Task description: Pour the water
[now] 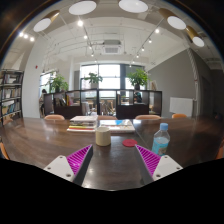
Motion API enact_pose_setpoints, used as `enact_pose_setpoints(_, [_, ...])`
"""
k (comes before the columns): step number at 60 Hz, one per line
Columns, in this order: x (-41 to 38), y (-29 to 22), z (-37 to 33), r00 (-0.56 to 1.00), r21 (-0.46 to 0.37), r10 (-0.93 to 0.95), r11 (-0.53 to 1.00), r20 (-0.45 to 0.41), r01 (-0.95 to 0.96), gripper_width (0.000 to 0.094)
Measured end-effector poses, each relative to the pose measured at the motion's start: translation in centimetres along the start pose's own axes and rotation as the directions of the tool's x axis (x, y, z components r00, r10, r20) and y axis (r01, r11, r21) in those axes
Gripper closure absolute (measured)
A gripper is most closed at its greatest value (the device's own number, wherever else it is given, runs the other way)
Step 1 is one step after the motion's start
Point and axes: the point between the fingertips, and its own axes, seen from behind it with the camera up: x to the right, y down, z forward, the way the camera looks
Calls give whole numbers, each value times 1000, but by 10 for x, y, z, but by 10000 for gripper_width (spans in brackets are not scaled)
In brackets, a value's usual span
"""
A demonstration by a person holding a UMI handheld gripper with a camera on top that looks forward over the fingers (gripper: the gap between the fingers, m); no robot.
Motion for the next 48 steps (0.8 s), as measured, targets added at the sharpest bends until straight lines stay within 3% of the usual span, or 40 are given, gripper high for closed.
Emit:
enact_pose_setpoints(19, [155, 19, 28, 983, -5, -27, 1000, -184, 27, 100])
enact_pose_setpoints(34, [191, 14, 91, 982, 29, -24, 999, -189, 30, 101])
enact_pose_setpoints(45, [209, 20, 135, 979, 31, 1, 999, -205, 6, 253])
enact_pose_setpoints(48, [205, 29, 143, 982, 24, 10, 1000, -190, -5, 335])
